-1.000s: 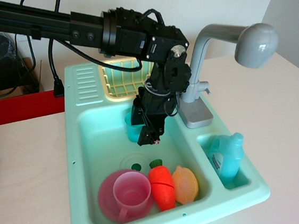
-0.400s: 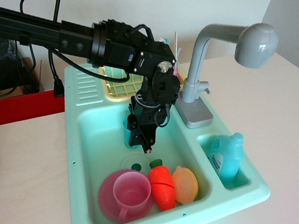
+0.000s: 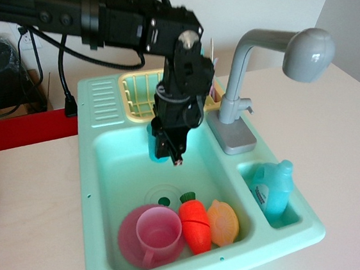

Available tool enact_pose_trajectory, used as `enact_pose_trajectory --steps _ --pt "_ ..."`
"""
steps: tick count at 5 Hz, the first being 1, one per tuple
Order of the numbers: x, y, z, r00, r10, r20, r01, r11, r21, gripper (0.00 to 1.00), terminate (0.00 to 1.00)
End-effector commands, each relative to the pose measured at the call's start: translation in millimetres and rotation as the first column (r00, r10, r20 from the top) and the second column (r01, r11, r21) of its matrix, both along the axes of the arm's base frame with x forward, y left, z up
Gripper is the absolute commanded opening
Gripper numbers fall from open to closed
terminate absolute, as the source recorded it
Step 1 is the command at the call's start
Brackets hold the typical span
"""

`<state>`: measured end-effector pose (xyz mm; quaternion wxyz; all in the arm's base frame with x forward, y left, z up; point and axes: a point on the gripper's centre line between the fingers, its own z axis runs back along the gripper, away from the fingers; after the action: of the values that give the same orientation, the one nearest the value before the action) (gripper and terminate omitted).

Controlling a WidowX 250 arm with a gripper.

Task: Put cup from sink to drying rack

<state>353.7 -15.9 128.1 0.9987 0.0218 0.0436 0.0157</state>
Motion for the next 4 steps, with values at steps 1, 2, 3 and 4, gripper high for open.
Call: enact_pose_trajectory --steps 1,2,3,4 --pt "22.0 22.9 91.9 0.978 0.027 0.208 -0.028 1.000 0.003 0.00 0.00" --pt "30.2 46.0 105.6 0.972 0.079 0.221 -0.080 0.997 -0.004 0.00 0.00" --pt "41.1 96.0 90.8 0.969 0.174 0.178 -0.181 0.983 0.023 0.00 0.00" --pt "44.6 131.4 68.4 0.964 0.233 0.128 -0.237 0.971 0.018 0.00 0.00"
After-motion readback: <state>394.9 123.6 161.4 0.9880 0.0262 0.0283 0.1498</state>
